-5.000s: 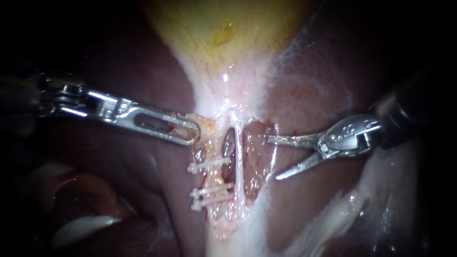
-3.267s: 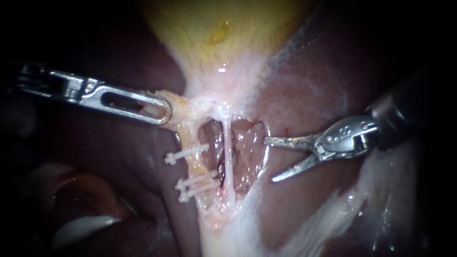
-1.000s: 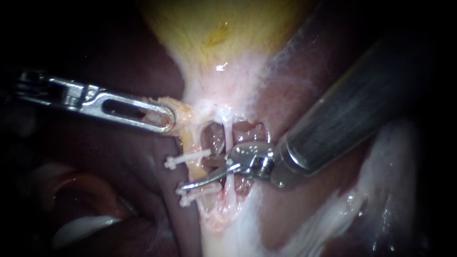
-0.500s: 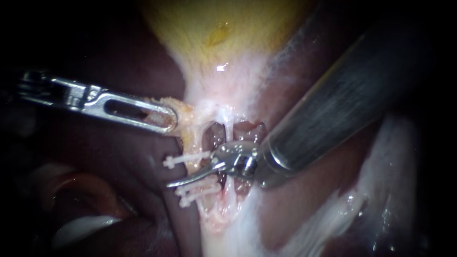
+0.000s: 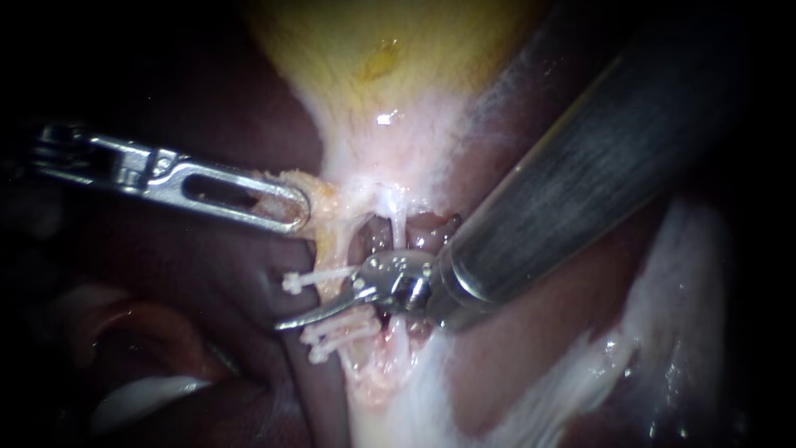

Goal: Go to the cutting position left tube

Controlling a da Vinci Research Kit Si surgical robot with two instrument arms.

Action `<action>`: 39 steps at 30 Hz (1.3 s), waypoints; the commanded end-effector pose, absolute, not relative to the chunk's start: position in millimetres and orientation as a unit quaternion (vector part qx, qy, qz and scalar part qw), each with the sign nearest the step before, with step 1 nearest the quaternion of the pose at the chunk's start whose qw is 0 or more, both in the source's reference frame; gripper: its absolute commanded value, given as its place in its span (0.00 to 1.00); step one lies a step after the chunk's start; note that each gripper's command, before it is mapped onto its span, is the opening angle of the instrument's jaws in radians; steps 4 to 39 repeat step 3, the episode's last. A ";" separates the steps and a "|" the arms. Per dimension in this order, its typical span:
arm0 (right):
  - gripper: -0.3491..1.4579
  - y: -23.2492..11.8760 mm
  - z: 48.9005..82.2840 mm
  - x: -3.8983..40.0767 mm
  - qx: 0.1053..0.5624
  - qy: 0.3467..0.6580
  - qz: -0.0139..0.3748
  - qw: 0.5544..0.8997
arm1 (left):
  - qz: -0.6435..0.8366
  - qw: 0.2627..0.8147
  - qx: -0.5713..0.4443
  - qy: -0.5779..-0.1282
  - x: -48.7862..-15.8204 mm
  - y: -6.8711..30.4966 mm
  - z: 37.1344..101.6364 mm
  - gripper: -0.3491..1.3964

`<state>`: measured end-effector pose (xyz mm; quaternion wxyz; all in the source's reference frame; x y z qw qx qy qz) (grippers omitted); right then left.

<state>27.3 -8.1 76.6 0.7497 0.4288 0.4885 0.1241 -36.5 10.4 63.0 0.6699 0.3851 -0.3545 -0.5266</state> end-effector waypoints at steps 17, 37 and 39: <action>0.94 -8.1 76.6 27.2 0.429 0.488 0.123 0.750 | -0.526 0.670 0.385 -0.354 -36.5 10.4 63.1 0.00; 0.94 -8.1 76.6 27.2 0.429 0.488 0.123 0.750 | -0.526 0.670 0.385 -0.354 -36.5 10.4 63.1 0.00; 0.94 -8.1 76.6 27.2 0.429 0.488 0.123 0.750 | -0.526 0.670 0.385 -0.354 -36.5 10.4 63.1 0.00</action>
